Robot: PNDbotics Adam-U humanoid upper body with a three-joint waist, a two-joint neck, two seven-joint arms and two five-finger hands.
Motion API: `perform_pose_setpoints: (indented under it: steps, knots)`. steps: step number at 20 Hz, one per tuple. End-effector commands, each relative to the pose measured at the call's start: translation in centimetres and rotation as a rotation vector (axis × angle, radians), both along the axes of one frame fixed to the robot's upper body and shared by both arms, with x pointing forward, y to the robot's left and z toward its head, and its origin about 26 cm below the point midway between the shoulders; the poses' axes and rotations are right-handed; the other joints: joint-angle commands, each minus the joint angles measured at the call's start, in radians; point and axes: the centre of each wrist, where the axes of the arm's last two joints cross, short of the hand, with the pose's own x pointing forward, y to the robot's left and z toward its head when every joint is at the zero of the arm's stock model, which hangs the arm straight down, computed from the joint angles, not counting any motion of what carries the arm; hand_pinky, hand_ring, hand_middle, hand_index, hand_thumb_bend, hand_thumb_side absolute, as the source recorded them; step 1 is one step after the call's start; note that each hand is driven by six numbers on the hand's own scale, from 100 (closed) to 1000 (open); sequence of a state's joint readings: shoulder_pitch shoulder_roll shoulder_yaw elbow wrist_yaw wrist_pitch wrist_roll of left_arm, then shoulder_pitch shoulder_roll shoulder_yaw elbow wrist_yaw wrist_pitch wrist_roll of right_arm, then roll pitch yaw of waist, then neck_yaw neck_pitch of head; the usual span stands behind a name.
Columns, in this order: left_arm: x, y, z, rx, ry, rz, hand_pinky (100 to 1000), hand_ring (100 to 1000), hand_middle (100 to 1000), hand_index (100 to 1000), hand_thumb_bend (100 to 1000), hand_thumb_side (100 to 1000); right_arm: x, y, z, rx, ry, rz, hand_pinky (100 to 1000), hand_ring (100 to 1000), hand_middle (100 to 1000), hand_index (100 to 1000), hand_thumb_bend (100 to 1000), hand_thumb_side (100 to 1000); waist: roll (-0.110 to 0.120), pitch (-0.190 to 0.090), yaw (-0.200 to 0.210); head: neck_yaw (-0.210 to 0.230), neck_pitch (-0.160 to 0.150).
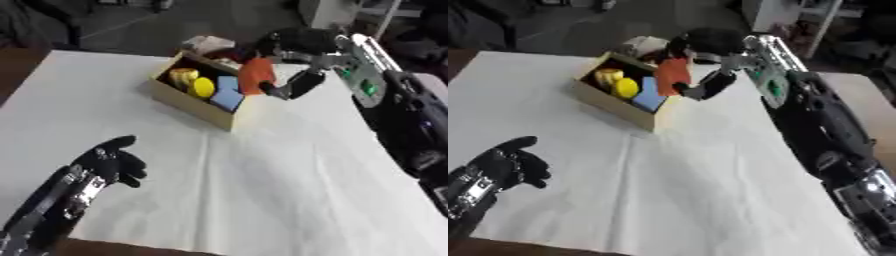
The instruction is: Pick up objects on the table and place them in the box.
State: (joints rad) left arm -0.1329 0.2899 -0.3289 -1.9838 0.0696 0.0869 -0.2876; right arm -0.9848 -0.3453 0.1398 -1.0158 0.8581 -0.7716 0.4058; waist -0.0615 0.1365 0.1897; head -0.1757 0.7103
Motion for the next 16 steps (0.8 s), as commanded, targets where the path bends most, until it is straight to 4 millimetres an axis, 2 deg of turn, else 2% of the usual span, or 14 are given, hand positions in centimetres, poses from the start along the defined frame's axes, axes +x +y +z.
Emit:
perform_pose_setpoints:
  steps: [1, 4, 7, 8, 11, 16]
  knots:
    - [0.0, -0.3, 0.8, -0.017, -0.027, -0.017, 660, 682, 644, 928, 100, 820, 0.9, 2.8, 0.0, -0.038, 0.028, 0.064, 821, 607, 497, 867, 100, 190, 0.012, -0.009, 0.008, -0.014, -0.017]
    - [0.0, -0.7, 0.9, -0.023, -0.031, -0.036, 660, 682, 644, 928, 100, 818, 1.4, 5.4, -1.4, 0.005, 0.059, 0.027, 826, 639, 547, 888, 100, 189, 0.022, -0.004, 0.028, -0.028, -0.024]
    - [0.1, -0.9, 1.1, -0.028, -0.038, -0.05, 659, 682, 644, 928, 100, 821, 1.4, 6.8, -2.1, 0.054, 0.027, -0.06, 828, 683, 659, 919, 100, 166, 0.025, 0.005, 0.048, -0.043, -0.034]
    - [0.1, -1.0, 1.2, -0.028, -0.04, -0.055, 659, 682, 643, 928, 100, 821, 1.4, 7.1, -2.3, 0.077, 0.005, -0.1, 828, 687, 672, 923, 100, 162, 0.025, 0.008, 0.056, -0.048, -0.038]
    - [0.2, -1.2, 1.3, -0.028, -0.046, -0.066, 659, 682, 643, 928, 100, 820, 1.5, 7.6, -3.1, 0.137, -0.08, -0.229, 830, 707, 718, 934, 100, 140, 0.023, 0.014, 0.074, -0.058, -0.045]
    - [0.3, -1.2, 1.5, -0.025, -0.052, -0.065, 659, 683, 643, 927, 100, 821, 1.8, 6.9, -4.6, 0.195, -0.232, -0.459, 830, 714, 733, 934, 100, 132, 0.018, 0.02, 0.086, -0.059, -0.053]
